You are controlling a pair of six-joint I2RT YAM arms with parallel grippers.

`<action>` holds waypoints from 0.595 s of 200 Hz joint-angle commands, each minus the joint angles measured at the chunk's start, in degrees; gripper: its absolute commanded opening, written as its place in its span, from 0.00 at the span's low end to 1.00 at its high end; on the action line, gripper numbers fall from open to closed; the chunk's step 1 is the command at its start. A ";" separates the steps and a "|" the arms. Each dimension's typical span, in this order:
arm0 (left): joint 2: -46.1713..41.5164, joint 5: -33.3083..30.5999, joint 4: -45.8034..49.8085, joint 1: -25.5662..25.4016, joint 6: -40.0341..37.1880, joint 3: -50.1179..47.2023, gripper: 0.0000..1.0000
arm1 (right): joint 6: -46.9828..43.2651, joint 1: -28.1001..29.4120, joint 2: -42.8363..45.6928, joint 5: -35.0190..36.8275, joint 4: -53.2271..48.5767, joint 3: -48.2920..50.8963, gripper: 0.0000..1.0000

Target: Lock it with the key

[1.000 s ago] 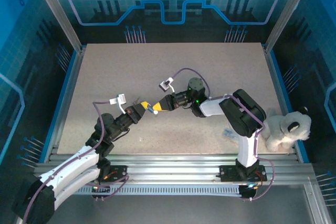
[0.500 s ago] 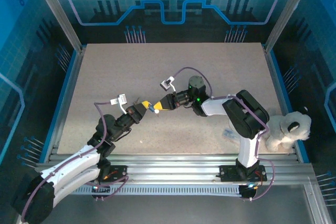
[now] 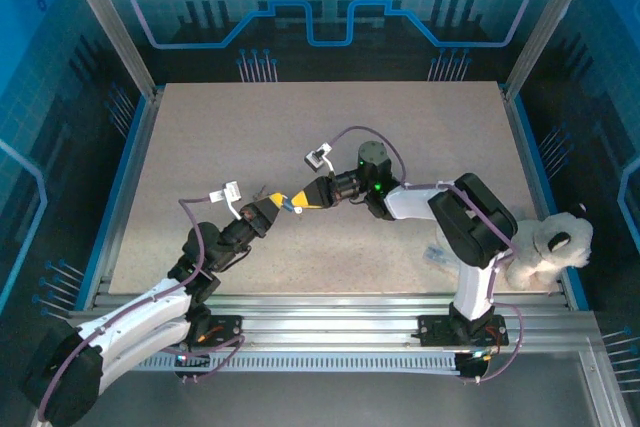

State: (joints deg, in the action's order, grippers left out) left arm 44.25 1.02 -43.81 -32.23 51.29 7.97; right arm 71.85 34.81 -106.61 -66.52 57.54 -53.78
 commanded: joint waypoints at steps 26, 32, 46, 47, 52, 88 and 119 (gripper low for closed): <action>1.23 8.30 3.48 -3.48 -0.83 -2.21 0.00 | -2.44 0.44 3.26 10.44 -0.93 -5.18 0.00; 1.21 8.30 3.38 -3.55 -0.83 -2.25 0.00 | -2.47 0.52 3.19 10.43 -1.01 -5.28 0.00; 1.26 8.19 3.23 -3.71 -0.83 -2.25 0.00 | -2.50 0.52 3.22 10.70 -1.22 -5.55 0.00; 1.27 8.20 3.22 -3.72 -0.83 -2.25 0.00 | -2.50 0.52 3.19 10.71 -1.30 -5.60 0.00; 1.22 8.13 3.28 -3.78 -0.82 -2.25 0.00 | -2.59 0.61 3.12 10.67 -1.48 -5.71 0.00; 1.54 8.08 2.86 -3.89 -0.79 -2.17 0.00 | -3.18 0.99 3.00 10.80 -2.68 -6.85 0.00; 2.10 8.12 2.10 -3.98 -0.76 -2.00 0.00 | -4.77 1.58 3.42 10.89 -5.10 -7.69 0.00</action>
State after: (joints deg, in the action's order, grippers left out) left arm 44.69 -1.63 -45.93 -32.58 51.31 7.55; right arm 68.86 34.87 -105.84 -64.90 50.94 -56.58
